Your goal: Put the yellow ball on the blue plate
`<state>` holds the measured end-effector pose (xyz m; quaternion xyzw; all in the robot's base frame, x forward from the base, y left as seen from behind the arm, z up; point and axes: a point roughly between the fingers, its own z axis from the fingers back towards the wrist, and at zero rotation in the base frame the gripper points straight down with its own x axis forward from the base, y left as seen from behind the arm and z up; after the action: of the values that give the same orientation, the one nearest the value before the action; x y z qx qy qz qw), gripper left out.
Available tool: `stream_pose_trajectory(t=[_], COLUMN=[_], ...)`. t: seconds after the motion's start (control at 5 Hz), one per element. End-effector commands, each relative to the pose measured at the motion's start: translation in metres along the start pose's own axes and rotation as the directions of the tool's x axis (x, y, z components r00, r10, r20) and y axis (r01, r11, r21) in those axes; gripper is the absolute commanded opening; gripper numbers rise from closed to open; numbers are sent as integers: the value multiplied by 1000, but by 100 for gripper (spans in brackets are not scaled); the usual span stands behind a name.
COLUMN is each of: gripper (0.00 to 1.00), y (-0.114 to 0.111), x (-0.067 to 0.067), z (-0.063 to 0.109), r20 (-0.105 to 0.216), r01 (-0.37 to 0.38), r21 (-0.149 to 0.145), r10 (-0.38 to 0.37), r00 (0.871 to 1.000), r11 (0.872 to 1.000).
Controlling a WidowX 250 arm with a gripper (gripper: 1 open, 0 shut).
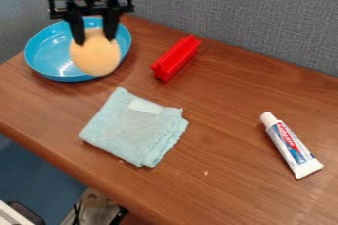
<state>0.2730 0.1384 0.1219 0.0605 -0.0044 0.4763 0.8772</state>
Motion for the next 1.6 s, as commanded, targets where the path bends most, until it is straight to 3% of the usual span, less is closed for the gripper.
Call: stream_pose_trajectory(t=[0.0,0.6,1.4], gripper=[0,0,0], y=[11,20,22], x=[16,38,44], z=[9,-17,-37], r20=[41,51,48], r01=[-67,-131,-145], r21=[-19,16,35], r10=[68,130,143], r00=[997,990,989], r11=[998,991,989])
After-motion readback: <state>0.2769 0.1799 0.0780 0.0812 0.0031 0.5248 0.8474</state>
